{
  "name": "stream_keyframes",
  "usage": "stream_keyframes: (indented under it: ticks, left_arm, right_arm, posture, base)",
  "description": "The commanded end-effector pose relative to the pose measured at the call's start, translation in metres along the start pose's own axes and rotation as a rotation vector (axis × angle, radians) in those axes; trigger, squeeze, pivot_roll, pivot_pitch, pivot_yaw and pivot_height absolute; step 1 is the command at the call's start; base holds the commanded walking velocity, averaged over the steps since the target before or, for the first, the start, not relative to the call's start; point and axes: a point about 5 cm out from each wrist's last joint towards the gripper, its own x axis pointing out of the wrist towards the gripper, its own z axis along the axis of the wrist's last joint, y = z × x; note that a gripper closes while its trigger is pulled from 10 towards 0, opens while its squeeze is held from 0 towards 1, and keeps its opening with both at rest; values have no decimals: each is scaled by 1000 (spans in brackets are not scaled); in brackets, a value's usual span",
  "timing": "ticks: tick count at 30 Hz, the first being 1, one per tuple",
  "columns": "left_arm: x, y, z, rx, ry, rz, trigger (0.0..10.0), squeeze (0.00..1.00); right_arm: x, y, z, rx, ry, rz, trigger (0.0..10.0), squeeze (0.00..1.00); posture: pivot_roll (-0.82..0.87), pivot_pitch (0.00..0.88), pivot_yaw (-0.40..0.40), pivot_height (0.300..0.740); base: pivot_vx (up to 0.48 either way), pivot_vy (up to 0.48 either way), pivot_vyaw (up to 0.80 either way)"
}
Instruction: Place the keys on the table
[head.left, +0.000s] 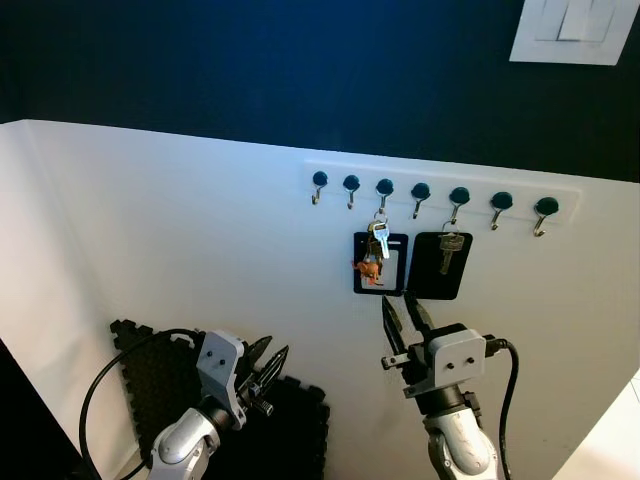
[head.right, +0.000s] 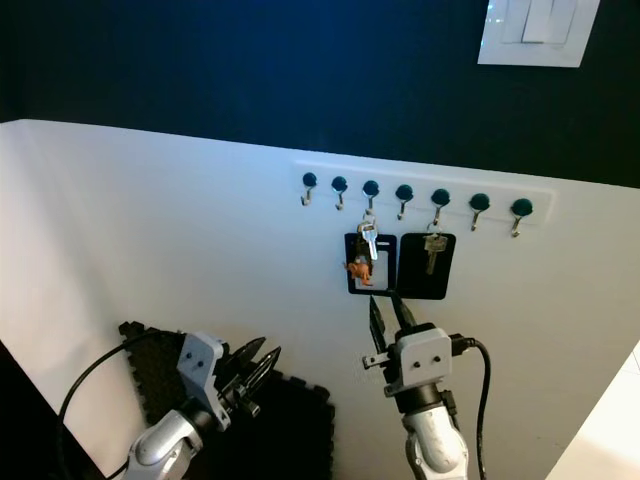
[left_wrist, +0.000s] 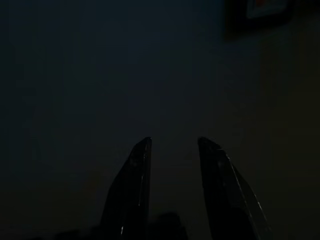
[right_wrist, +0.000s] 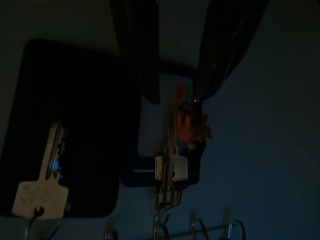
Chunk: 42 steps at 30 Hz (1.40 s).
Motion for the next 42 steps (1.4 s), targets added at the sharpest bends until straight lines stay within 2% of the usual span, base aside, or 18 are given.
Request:
stream_keyframes:
  ticks: [1, 4, 5, 6, 7, 12, 13, 14, 15, 16, 21, 24, 29, 35, 42]
  left_arm:
    - [-2, -1, -2, 8, 18, -7, 10000, 0]
    - [-2, -2, -2, 6, 20, -10, 10000, 0]
    - [-2, -3, -3, 3, 23, -15, 10000, 0]
    - [-2, -3, -3, 3, 23, -15, 10000, 0]
    - [-2, -4, -3, 3, 25, -20, 10000, 0]
    - [0, -7, -4, -4, 33, -37, 10000, 0]
    - [1, -8, -4, -4, 34, -43, 10000, 0]
    - [1, -8, -4, -4, 34, -46, 10000, 0]
    - [1, -8, -4, -4, 34, -46, 10000, 0]
    - [4, -13, -2, -24, 25, -77, 10000, 0]
    - [9, -21, 3, -46, 2, -133, 10000, 0]
    - [14, -27, 11, -68, -34, -175, 10000, 0]
    - [18, -23, 21, -83, -79, -163, 10000, 0]
    - [21, -12, 41, -46, -149, -140, 10000, 0]
    - [23, -6, 55, -20, -187, -137, 10000, 0]
  right_arm:
    - [4, 0, 3, 31, -8, -18, 10000, 0]
    - [4, 1, -1, 56, 13, -15, 10000, 0]
    - [4, 2, -5, 67, 37, -9, 10000, 749]
    - [4, 2, -5, 67, 37, -9, 10000, 749]
    - [5, 2, -5, 72, 43, -10, 10000, 1000]
    - [13, 2, -4, 69, 50, -39, 10000, 1000]
    - [16, 3, -4, 67, 47, -39, 10000, 773]
    - [17, 3, -3, 66, 45, -37, 10000, 388]
    - [17, 3, -3, 66, 45, -37, 10000, 388]
    - [21, 5, -1, 63, 35, -31, 10000, 0]
    - [26, 5, 1, 76, 28, -33, 10000, 0]
    - [32, 10, 3, 101, 24, 10, 10000, 0]
    - [35, 12, 3, 105, 31, 24, 10000, 0]
    - [39, 14, 2, 136, 39, 27, 10000, 0]
    - [39, 16, 0, 150, 51, 25, 10000, 0]
  posture:
    - [23, 52, 8, 740]
    - [20, 54, 11, 740]
    - [19, 53, 14, 740]
    - [19, 53, 14, 740]
    - [19, 54, 13, 740]
    - [18, 54, 12, 740]
    - [17, 53, 12, 740]
    - [17, 53, 12, 740]
    - [17, 53, 12, 740]
    - [16, 52, 12, 740]
    - [15, 52, 12, 740]
    - [14, 52, 11, 740]
    - [14, 53, 10, 740]
    - [17, 51, 5, 740]
    - [22, 50, 6, 740]
  base:
    - [0, 0, 0]
    - [0, 0, 0]
    - [0, 0, 0]
    - [0, 0, 0]
    - [0, 0, 0]
    - [0, 0, 0]
    - [0, 0, 0]
    - [0, 0, 0]
    - [0, 0, 0]
    - [0, 0, 0]
    - [0, 0, 0]
    - [0, 0, 0]
    - [0, 0, 0]
    - [0, 0, 0]
    - [0, 0, 0]
